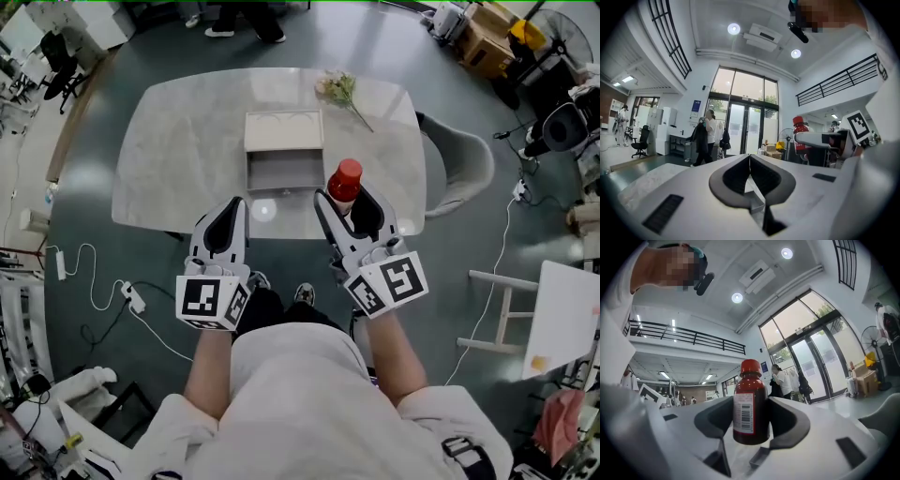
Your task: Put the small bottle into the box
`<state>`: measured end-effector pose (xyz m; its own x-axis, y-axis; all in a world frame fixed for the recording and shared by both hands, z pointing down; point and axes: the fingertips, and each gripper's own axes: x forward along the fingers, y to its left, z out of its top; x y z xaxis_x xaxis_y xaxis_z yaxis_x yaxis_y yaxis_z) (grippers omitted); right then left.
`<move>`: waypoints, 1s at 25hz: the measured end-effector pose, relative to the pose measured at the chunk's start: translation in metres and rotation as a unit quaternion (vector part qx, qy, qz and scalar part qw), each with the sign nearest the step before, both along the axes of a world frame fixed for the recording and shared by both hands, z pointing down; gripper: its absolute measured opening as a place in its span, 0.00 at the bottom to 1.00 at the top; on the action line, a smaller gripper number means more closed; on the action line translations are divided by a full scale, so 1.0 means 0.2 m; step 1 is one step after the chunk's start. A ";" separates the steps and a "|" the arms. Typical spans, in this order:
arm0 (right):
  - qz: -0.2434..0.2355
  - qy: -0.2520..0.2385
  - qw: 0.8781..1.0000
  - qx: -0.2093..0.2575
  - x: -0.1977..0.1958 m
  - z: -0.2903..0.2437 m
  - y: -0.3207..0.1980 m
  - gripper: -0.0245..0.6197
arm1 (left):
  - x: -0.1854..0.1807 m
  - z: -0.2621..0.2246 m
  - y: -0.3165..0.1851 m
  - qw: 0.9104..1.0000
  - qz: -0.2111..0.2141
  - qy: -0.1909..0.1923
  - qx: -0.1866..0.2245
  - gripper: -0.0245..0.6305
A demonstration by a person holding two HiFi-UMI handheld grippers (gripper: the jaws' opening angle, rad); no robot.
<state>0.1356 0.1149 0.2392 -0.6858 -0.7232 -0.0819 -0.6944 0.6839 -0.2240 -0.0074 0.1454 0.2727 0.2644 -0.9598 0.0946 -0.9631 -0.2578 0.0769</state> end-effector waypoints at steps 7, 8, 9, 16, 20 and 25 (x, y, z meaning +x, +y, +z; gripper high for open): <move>-0.014 -0.001 1.000 -0.028 -0.14 0.12 -0.25 0.40 | -0.14 0.13 -0.27 1.000 -0.005 0.006 -0.019 0.07; -0.014 -0.001 0.999 -0.033 -0.16 0.13 -0.29 0.40 | -0.16 0.14 -0.32 1.000 -0.003 0.007 -0.023 0.07; -0.015 -0.001 0.999 -0.039 -0.19 0.15 -0.33 0.40 | -0.18 0.16 -0.37 1.000 0.000 0.009 -0.026 0.07; -0.004 0.009 0.994 -0.106 -0.36 0.38 -0.59 0.40 | -0.30 0.42 -0.65 0.996 0.027 0.016 -0.085 0.07; 0.003 0.025 0.989 -0.149 -0.42 0.55 -0.70 0.40 | -0.37 0.59 -0.77 0.991 0.040 0.022 -0.126 0.07; 0.003 0.033 0.980 -0.198 -0.49 0.78 -0.80 0.40 | -0.43 0.81 -0.87 0.984 0.050 0.027 -0.167 0.07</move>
<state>0.0374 -0.0446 0.3951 -0.6751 -0.6938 0.2509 -0.7207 0.5475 -0.4253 -0.0938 -0.0293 0.4337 0.3688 -0.8464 0.3842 -0.9265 -0.3017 0.2247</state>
